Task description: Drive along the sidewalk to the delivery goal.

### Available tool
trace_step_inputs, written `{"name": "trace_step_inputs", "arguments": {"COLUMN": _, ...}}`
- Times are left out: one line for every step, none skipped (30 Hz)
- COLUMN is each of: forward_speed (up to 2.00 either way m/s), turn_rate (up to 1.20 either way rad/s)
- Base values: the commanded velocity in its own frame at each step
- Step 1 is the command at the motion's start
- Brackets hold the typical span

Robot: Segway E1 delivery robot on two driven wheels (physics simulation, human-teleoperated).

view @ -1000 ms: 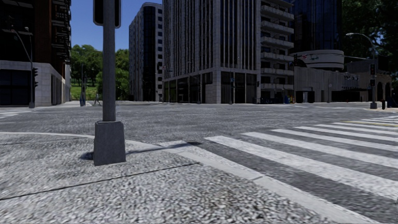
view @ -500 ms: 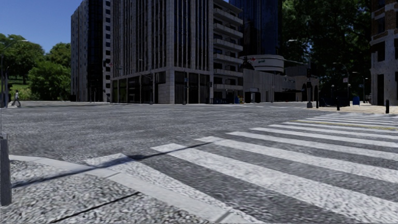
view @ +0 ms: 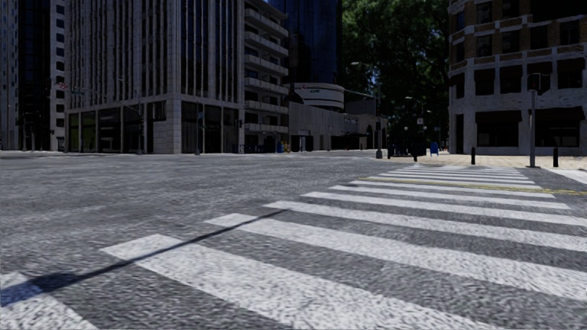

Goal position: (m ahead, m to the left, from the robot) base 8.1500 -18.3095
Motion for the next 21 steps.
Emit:
{"name": "trace_step_inputs", "arguments": {"forward_speed": 1.47, "turn_rate": -0.58}}
{"name": "trace_step_inputs", "arguments": {"forward_speed": 1.47, "turn_rate": -0.58}}
{"name": "trace_step_inputs", "arguments": {"forward_speed": 1.47, "turn_rate": -0.58}}
{"name": "trace_step_inputs", "arguments": {"forward_speed": 1.47, "turn_rate": -0.58}}
{"name": "trace_step_inputs", "arguments": {"forward_speed": 1.47, "turn_rate": -0.58}}
{"name": "trace_step_inputs", "arguments": {"forward_speed": 1.47, "turn_rate": -0.58}}
{"name": "trace_step_inputs", "arguments": {"forward_speed": 1.47, "turn_rate": -0.58}}
{"name": "trace_step_inputs", "arguments": {"forward_speed": 1.47, "turn_rate": -0.58}}
{"name": "trace_step_inputs", "arguments": {"forward_speed": 1.47, "turn_rate": -0.58}}
{"name": "trace_step_inputs", "arguments": {"forward_speed": 1.47, "turn_rate": -0.58}}
{"name": "trace_step_inputs", "arguments": {"forward_speed": 1.47, "turn_rate": -0.58}}
{"name": "trace_step_inputs", "arguments": {"forward_speed": 1.47, "turn_rate": -0.58}}
{"name": "trace_step_inputs", "arguments": {"forward_speed": 1.47, "turn_rate": -0.58}}
{"name": "trace_step_inputs", "arguments": {"forward_speed": 1.47, "turn_rate": -0.58}}
{"name": "trace_step_inputs", "arguments": {"forward_speed": 1.47, "turn_rate": -0.58}}
{"name": "trace_step_inputs", "arguments": {"forward_speed": 1.47, "turn_rate": -0.58}}
{"name": "trace_step_inputs", "arguments": {"forward_speed": 1.47, "turn_rate": -0.58}}
{"name": "trace_step_inputs", "arguments": {"forward_speed": 1.47, "turn_rate": -0.58}}
{"name": "trace_step_inputs", "arguments": {"forward_speed": 1.47, "turn_rate": -0.58}}
{"name": "trace_step_inputs", "arguments": {"forward_speed": 1.47, "turn_rate": -0.58}}
{"name": "trace_step_inputs", "arguments": {"forward_speed": 1.47, "turn_rate": -0.58}}
